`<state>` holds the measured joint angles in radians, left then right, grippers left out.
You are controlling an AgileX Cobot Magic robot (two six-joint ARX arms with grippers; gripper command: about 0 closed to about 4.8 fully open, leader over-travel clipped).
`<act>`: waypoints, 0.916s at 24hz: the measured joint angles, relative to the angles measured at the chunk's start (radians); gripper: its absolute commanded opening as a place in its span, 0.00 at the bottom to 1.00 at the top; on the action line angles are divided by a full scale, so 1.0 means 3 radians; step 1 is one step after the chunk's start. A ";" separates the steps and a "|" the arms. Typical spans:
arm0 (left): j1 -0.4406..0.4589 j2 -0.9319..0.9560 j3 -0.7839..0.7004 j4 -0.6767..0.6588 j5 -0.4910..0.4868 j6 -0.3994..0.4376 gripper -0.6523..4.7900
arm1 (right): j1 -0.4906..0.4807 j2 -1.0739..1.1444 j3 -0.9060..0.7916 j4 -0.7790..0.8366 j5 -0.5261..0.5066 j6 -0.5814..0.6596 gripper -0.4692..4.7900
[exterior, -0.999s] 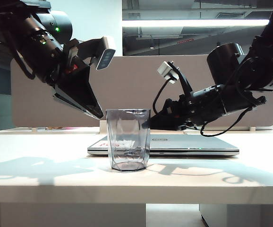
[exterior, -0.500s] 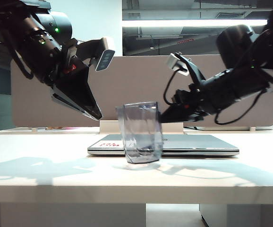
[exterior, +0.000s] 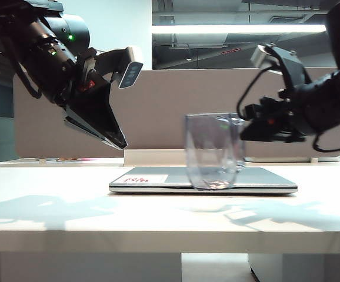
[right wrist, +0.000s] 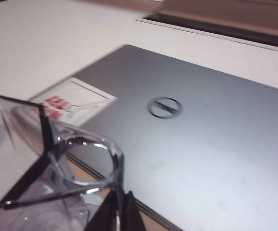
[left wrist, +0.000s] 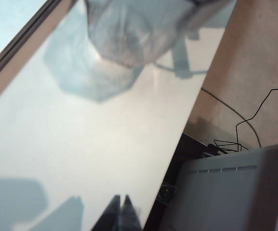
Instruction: Pick up the water cup and place it on the side of the laptop close to you.
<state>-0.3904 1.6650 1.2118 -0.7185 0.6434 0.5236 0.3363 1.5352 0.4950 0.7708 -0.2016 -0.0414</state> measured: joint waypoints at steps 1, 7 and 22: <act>0.0000 0.0000 0.0000 0.0000 0.0000 0.0000 0.11 | 0.0000 -0.0018 -0.0039 0.0003 0.0099 0.0019 0.09; 0.0000 0.0000 0.0000 0.0001 0.0000 0.0000 0.11 | 0.0140 -0.0027 -0.0259 0.0117 0.0563 0.0256 0.09; 0.0000 0.0000 0.0000 0.0015 0.0000 0.0000 0.11 | 0.0376 -0.0027 -0.0266 0.0220 0.1035 0.0327 0.09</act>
<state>-0.3904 1.6650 1.2118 -0.7139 0.6434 0.5236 0.4492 1.5272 0.4152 0.8368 0.1089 0.0566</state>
